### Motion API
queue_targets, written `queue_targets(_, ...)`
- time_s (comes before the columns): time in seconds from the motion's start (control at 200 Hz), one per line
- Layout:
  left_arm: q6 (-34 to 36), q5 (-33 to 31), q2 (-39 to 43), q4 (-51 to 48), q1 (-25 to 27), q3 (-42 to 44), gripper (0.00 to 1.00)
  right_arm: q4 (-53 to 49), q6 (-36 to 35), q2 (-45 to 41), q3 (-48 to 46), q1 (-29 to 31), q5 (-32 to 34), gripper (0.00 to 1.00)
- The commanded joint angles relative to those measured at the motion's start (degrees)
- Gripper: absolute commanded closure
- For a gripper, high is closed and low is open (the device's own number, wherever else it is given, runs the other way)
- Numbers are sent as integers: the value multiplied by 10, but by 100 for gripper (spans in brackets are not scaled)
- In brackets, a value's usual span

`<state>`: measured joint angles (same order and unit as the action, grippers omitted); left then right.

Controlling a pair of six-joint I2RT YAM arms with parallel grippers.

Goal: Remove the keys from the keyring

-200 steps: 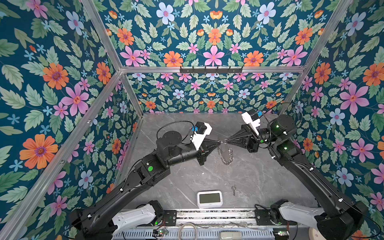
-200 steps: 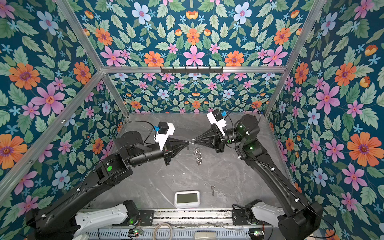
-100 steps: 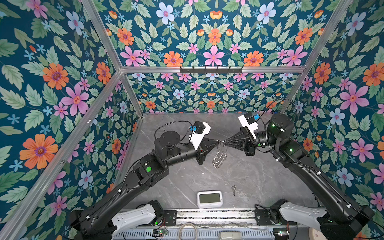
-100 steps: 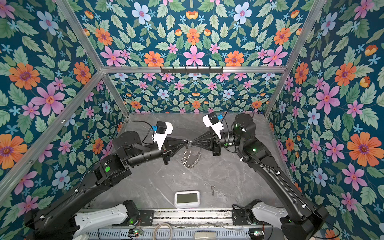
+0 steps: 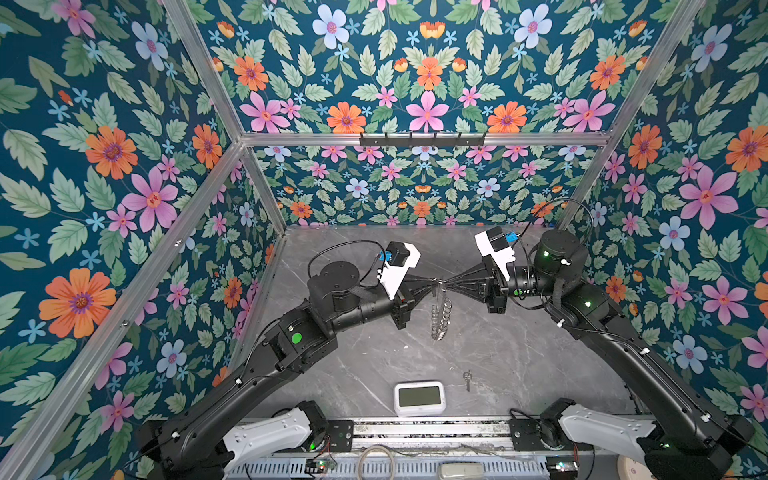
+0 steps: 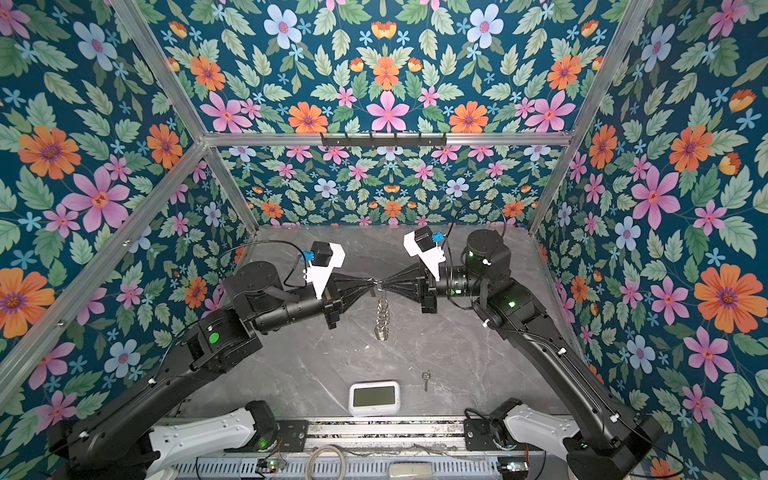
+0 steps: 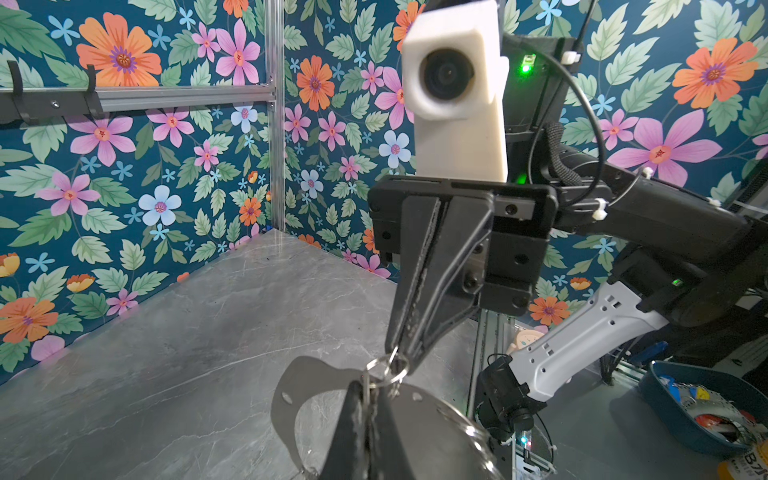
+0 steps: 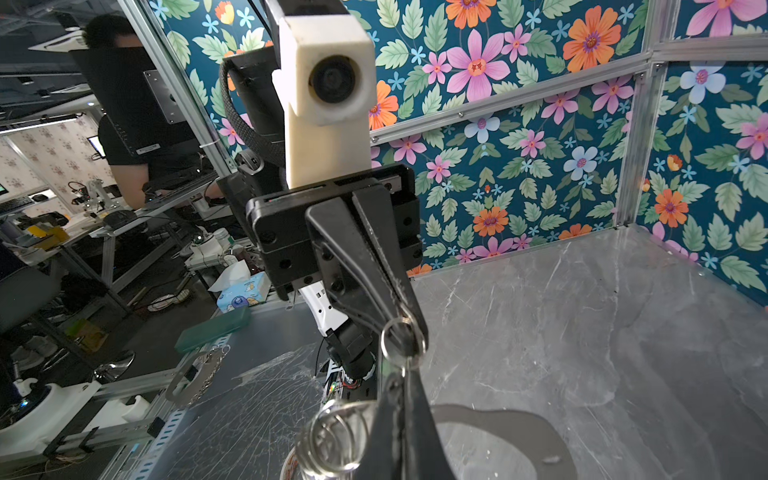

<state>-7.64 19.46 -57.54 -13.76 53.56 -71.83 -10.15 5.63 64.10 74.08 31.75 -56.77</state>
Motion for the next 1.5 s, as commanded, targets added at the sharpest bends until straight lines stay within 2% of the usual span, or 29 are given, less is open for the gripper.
queue_targets(0.0, -5, -10, 3, 11, 0, -4, 100, 5, -11, -3, 3, 2, 12, 100)
queue_targets(0.475, -8, -25, 1, -13, 1, -20, 100, -47, -36, -2, 19, 15, 92, 100)
queue_targets(0.995, -19, -46, 4, -4, 1, -21, 100, -98, -66, 6, 35, 49, 224, 100)
queue_targets(1.495, -15, -48, 21, 5, 1, -4, 100, -74, -52, 3, 21, 48, 255, 100)
